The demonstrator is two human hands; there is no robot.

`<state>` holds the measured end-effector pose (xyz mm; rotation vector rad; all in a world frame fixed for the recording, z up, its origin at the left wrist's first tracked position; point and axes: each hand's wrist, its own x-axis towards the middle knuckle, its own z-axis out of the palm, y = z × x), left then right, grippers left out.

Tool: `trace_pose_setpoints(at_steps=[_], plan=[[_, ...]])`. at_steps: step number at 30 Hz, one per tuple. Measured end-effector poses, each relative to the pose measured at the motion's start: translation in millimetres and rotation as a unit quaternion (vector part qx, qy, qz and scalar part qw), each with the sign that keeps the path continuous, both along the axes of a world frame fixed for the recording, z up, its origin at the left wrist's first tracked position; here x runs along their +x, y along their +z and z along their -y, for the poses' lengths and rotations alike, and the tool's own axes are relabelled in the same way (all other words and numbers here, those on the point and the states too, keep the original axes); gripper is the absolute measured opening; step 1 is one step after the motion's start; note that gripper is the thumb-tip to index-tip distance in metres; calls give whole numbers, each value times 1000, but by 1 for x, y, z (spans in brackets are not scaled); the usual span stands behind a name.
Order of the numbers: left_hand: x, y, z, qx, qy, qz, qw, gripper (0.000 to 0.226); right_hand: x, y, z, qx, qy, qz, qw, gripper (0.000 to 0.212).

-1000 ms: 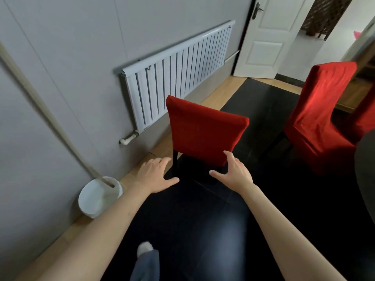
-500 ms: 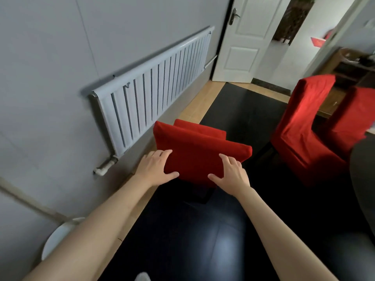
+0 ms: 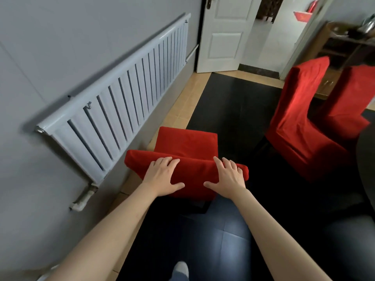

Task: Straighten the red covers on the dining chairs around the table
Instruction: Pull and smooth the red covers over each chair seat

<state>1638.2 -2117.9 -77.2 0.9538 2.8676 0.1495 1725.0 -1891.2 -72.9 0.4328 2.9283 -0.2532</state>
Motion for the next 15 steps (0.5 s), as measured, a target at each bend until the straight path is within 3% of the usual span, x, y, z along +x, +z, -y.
trace_pose_setpoints(at_steps=[9, 15], plan=[[-60, -32, -36, -71, 20, 77, 994, 103, -44, -40, -53, -21, 28, 106, 994, 103], [-72, -40, -33, -79, -9, 53, 995, 107, -47, -49, -59, 11, 36, 104, 994, 104]])
